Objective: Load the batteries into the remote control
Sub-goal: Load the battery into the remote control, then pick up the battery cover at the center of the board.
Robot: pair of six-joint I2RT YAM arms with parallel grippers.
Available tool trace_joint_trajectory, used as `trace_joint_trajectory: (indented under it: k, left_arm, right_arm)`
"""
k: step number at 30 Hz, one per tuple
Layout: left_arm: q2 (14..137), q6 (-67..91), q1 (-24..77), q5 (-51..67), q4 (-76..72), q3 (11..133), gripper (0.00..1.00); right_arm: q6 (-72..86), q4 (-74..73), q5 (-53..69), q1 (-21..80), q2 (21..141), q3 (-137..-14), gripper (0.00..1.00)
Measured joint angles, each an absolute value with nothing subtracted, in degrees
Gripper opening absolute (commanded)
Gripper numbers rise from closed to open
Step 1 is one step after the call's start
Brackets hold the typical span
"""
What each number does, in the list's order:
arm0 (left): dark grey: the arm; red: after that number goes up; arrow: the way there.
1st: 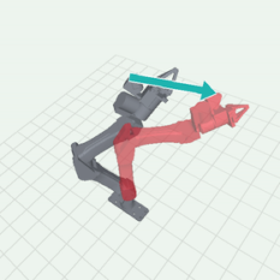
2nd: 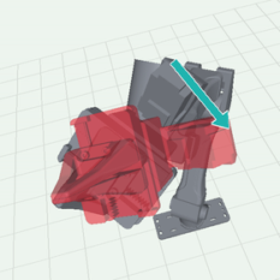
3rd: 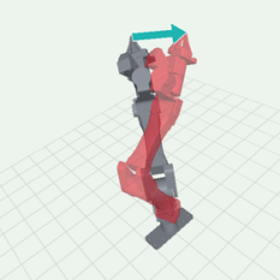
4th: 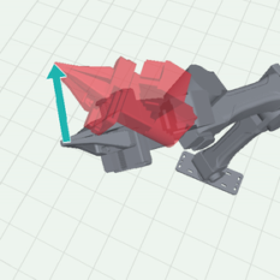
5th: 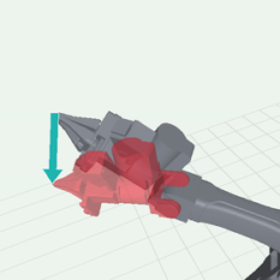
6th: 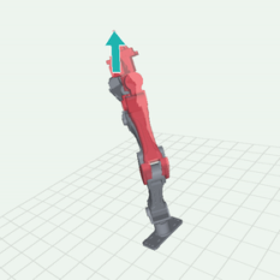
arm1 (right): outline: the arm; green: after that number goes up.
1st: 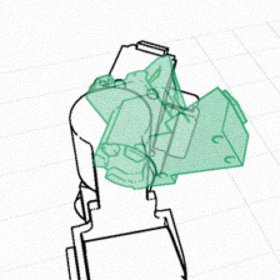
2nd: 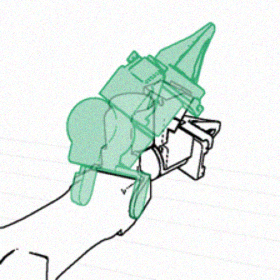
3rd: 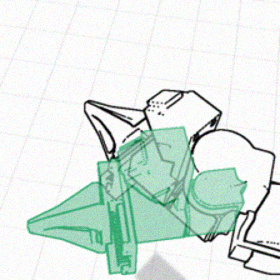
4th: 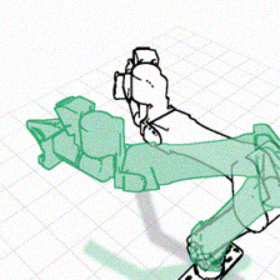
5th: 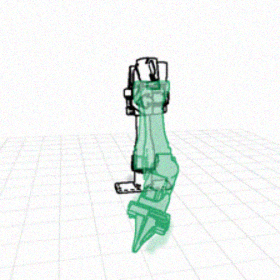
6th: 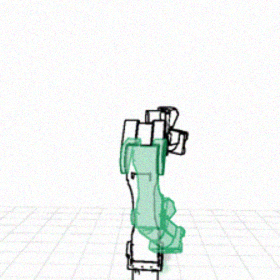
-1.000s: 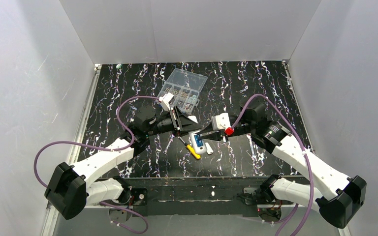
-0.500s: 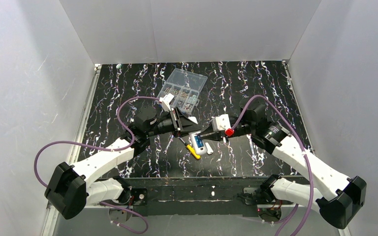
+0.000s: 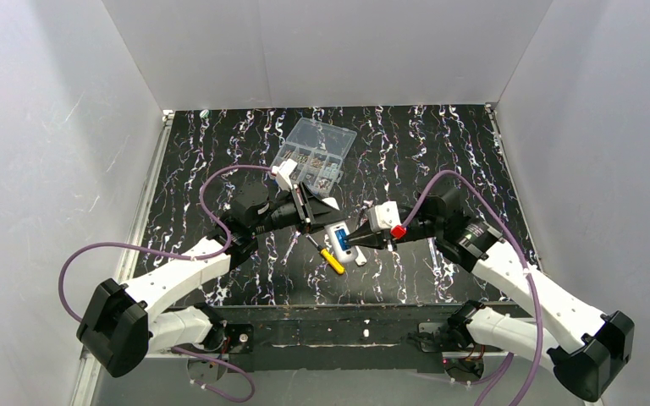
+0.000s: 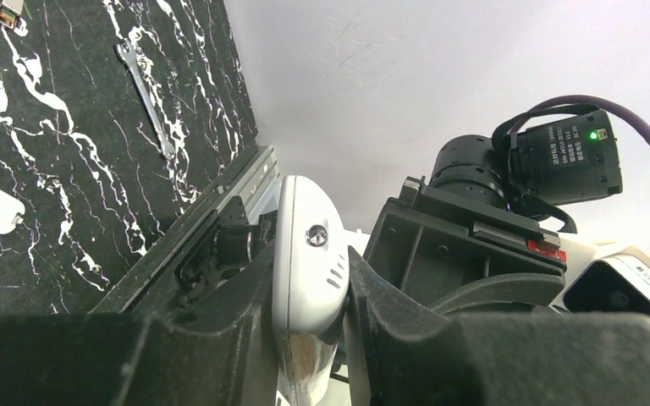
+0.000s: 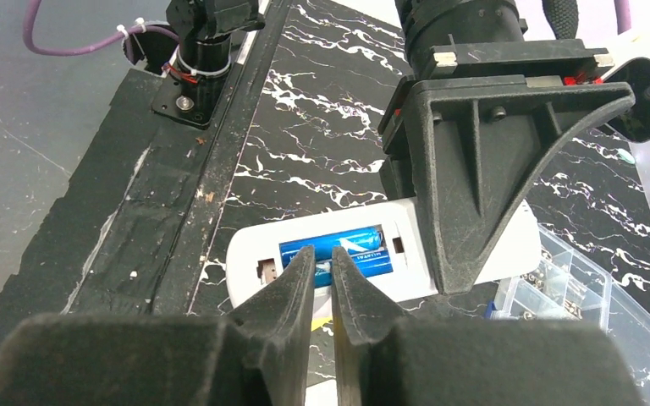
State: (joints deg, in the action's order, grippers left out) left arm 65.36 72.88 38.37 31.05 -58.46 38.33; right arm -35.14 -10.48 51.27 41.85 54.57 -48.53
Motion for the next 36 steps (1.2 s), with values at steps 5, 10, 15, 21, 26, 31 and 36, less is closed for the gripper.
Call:
trace_joint_trajectory:
  k: [5, 10, 15, 21, 26, 31, 36]
  left_arm:
    - [65.36, 72.62, 38.37, 31.07, -59.02, 38.33, 0.00]
    - [64.86, 71.53, 38.30, 31.09, -59.57, 38.30, 0.00]
    - [63.75, 68.97, 38.26, 30.83, -59.64, 36.03, 0.00]
    - [59.72, 63.16, 38.20, 28.16, -51.00, 34.63, 0.00]
    - [53.87, 58.74, 38.20, 24.84, -45.47, 34.09, 0.00]
    - [52.18, 57.08, 38.06, 23.55, -44.60, 34.09, 0.00]
    - [52.18, 56.95, 38.04, 22.94, -43.81, 34.09, 0.00]
  right_arm:
    - [-32.77, -11.03, 50.39, 41.85, 53.15, -48.53, 0.27]
    - [-27.53, -13.54, 49.41, 41.85, 49.10, -48.56, 0.33]
    - [-18.37, -11.14, 43.66, 41.85, 42.33, -47.90, 0.47]
    - [-3.81, -7.33, 25.52, 41.85, 34.52, -42.22, 0.47]
    - [10.48, -11.46, 8.80, 41.85, 38.70, -40.03, 0.48]
    - [18.57, -16.71, 1.21, 41.89, 49.15, -39.92, 0.57]
    - [22.87, -19.90, -3.81, 44.64, 58.33, -39.57, 0.70]
